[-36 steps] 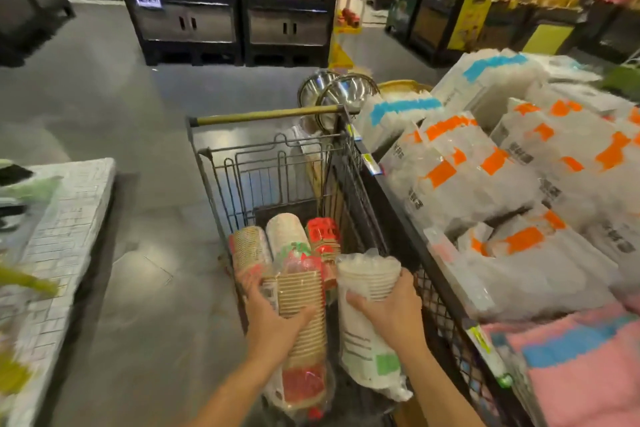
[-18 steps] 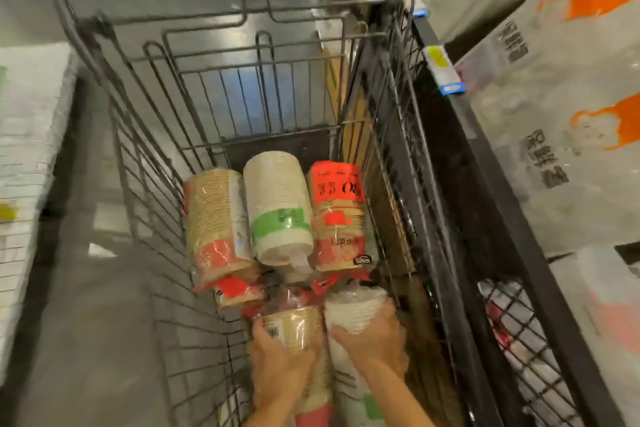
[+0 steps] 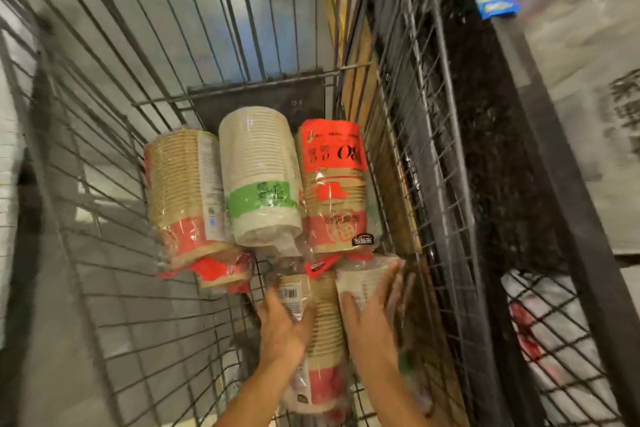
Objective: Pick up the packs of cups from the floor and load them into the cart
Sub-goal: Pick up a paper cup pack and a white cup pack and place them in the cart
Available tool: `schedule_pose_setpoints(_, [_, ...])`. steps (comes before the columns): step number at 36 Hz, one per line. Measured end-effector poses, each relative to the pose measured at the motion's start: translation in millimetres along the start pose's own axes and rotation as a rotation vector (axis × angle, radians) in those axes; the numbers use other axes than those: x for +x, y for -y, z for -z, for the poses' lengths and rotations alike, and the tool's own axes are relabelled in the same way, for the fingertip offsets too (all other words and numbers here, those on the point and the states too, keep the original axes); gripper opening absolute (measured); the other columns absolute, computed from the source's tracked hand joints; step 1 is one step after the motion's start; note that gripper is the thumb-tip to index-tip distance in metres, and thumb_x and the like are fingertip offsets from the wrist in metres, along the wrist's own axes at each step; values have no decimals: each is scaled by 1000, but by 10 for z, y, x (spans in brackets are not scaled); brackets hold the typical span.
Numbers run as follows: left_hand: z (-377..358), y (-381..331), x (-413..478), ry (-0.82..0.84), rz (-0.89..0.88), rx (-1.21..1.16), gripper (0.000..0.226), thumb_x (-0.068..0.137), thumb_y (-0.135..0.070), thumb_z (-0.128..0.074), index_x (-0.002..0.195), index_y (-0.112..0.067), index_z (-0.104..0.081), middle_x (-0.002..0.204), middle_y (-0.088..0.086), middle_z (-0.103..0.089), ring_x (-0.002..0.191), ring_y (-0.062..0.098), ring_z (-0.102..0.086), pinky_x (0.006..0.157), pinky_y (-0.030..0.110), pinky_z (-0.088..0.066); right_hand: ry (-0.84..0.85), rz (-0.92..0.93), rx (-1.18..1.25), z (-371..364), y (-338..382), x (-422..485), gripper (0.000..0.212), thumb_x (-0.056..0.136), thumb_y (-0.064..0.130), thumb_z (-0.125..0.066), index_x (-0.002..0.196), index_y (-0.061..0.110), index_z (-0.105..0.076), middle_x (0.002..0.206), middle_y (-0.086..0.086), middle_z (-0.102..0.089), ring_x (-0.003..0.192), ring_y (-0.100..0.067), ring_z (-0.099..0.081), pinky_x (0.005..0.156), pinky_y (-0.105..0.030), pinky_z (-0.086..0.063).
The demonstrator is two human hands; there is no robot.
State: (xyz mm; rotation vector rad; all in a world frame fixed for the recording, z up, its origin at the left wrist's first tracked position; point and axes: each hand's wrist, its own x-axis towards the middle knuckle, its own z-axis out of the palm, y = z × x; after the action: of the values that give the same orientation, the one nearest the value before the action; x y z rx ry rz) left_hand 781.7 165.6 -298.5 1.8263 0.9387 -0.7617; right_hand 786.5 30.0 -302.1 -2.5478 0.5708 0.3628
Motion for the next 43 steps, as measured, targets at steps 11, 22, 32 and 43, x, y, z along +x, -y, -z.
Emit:
schedule_pose_setpoints(11, [6,93,-66,-36,-48,25,87,88,-59,-61,154,-39,-8,157,9,-26,136,37,-42,111,57,-39,153,-19,-170,-198,-4,262,110,97,55,-57,161,10,20,171,-8,19,159,-34,4,125,-51,-18])
schedule_pose_setpoints(22, [624,-485,-694,58,-337,465,65,95,-45,-57,151,-26,-28,157,1,-32,149,21,-25,115,38,-30,366,57,-188,797,372,18,81,105,49,-46,165,17,-2,173,-6,-3,159,-25,-11,123,-39,-26])
schedule_pose_setpoints(32, [1569,-1590,-1876,-75,-876,916,43,91,-49,-50,129,-27,-49,129,-2,-56,119,22,-54,96,39,-45,141,233,-302,2546,1136,-669,48,102,43,-48,145,21,-46,146,-2,-50,131,-27,-54,104,-42,-49])
schedule_pose_setpoints(43, [1564,-2013,-3212,91,-1555,1191,60,87,-54,-49,141,-27,-44,136,-3,-53,127,23,-51,106,43,-42,-205,-91,-163,3671,956,-2415,44,101,43,-48,139,23,-53,137,-4,-59,124,-29,-58,99,-40,-50])
